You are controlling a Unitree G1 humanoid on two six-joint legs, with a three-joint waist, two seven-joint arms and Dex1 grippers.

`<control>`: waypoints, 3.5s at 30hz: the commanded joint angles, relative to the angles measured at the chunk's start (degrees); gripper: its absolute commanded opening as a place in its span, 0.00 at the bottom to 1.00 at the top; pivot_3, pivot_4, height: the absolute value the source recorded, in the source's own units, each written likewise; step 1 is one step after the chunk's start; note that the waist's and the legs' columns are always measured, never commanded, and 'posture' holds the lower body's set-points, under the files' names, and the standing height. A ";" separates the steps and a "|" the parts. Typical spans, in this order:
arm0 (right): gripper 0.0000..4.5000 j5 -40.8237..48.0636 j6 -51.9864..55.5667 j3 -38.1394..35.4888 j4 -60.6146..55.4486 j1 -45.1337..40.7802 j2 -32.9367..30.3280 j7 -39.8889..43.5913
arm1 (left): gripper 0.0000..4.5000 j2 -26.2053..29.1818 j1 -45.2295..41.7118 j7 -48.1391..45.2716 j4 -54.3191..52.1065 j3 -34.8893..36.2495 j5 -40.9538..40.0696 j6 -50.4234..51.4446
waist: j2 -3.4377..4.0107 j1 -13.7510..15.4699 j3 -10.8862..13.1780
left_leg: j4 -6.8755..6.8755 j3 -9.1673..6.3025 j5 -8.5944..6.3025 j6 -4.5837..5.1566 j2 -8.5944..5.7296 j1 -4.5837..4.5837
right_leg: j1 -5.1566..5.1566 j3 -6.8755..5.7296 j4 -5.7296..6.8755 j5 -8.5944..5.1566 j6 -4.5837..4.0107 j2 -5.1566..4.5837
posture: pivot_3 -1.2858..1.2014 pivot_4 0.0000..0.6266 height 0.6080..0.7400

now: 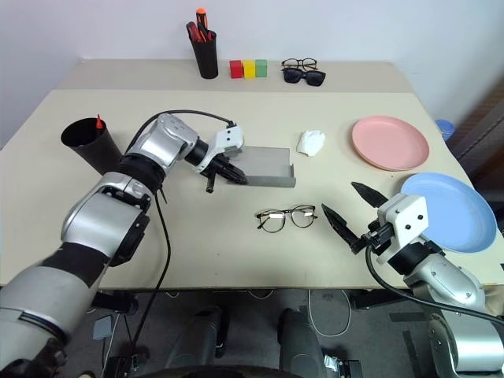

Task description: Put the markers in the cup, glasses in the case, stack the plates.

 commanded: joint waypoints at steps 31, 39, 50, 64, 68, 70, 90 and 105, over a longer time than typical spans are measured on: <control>0.83 -2.19 -7.56 1.68 7.44 -0.57 -0.68 5.21 | 0.01 5.70 13.09 2.44 -31.20 -3.27 -2.08 15.49 | 0.03 -0.11 -0.01 | 0.33 -0.04 -0.06 0.10 0.01 0.02 | 0.09 0.00 0.18 -0.01 0.00 0.02 | 0.52 0.24 1.00; 0.83 -2.34 -6.66 2.53 7.86 -1.80 -1.89 6.20 | 0.19 6.04 13.76 2.23 -31.22 -4.46 -2.47 14.04 | 0.03 -0.06 -0.01 | 0.34 -0.04 -0.06 0.11 0.01 0.02 | 0.09 0.00 0.18 -0.01 0.00 0.02 | 0.52 0.24 1.00; 0.83 -2.51 -5.16 3.35 5.83 -2.08 -3.16 6.66 | 0.99 6.12 14.17 1.05 -33.19 -4.41 -3.35 12.71 | 0.03 0.01 -0.01 | 0.35 -0.03 -0.06 0.11 0.01 0.02 | 0.09 0.00 0.18 -0.01 0.00 0.02 | 0.52 0.24 1.00; 0.83 -7.39 -9.62 17.29 23.50 -18.08 -10.20 23.82 | 0.99 14.76 26.49 3.44 -50.13 7.50 -15.30 11.92 | 0.09 -1.50 -0.02 | 0.34 -0.04 -0.07 0.11 0.02 0.10 | 0.15 0.01 0.22 -0.01 0.00 0.01 | 0.52 0.24 1.00; 0.83 -9.76 -14.39 20.94 33.49 -25.09 -9.03 28.14 | 0.99 18.57 34.31 5.16 -60.10 9.65 -17.93 13.89 | 0.12 -1.49 0.03 | 0.39 -0.04 -0.07 0.11 0.02 0.11 | 0.10 0.01 0.35 -0.01 0.02 0.03 | 0.52 0.24 1.00; 0.83 -10.70 -16.55 22.02 37.98 -27.91 -8.77 29.93 | 0.99 20.75 38.19 6.24 -64.41 11.88 -19.77 14.99 | 0.14 -1.33 0.03 | 0.39 -0.04 -0.06 0.11 0.02 0.11 | 0.09 0.02 0.39 -0.02 0.02 0.03 | 0.52 0.24 1.00; 0.83 -15.99 -26.99 26.48 61.54 -42.96 -2.42 38.09 | 0.99 29.58 54.72 17.71 -78.11 19.52 -27.48 22.79 | 0.17 -1.71 0.04 | 0.38 -0.03 -0.06 0.10 0.02 0.28 | 0.07 0.05 0.70 -0.05 0.03 0.03 | 0.52 0.24 1.00; 0.09 -16.38 -27.18 26.39 62.98 -43.82 -2.08 39.85 | 1.00 30.95 56.83 21.34 -79.56 19.66 -29.59 23.34 | 0.17 -1.76 0.04 | 0.34 -0.01 -0.07 0.09 0.03 0.37 | 0.10 0.07 0.71 -0.06 0.01 0.03 | 0.52 0.24 1.00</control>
